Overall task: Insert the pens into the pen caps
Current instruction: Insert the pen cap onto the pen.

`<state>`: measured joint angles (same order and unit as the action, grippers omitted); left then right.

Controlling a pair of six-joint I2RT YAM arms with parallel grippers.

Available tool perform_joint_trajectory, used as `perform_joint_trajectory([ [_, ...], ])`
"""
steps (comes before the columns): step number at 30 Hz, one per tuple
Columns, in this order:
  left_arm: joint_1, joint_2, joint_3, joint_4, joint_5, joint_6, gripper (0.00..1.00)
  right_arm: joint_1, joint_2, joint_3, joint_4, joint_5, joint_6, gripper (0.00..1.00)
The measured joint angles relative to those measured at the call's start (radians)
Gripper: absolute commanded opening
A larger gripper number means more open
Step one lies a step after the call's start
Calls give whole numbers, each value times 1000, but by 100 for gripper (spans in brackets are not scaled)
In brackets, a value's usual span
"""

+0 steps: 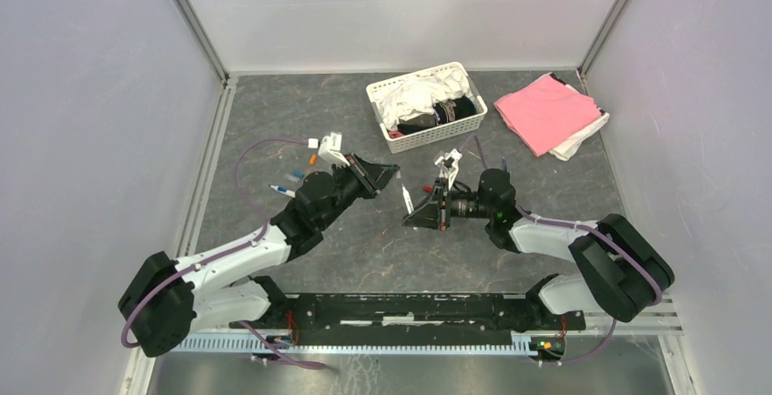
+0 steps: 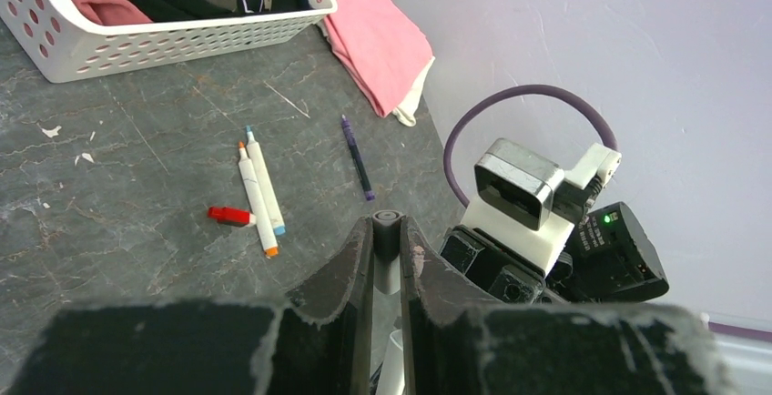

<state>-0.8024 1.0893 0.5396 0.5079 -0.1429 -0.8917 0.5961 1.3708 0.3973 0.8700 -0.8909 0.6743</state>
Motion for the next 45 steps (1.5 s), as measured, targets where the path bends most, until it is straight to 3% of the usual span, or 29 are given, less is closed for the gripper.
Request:
perform_joint_trajectory([
  [45,-31,2,-6,2,4,1,2,0,32,27,5,21,55,0],
])
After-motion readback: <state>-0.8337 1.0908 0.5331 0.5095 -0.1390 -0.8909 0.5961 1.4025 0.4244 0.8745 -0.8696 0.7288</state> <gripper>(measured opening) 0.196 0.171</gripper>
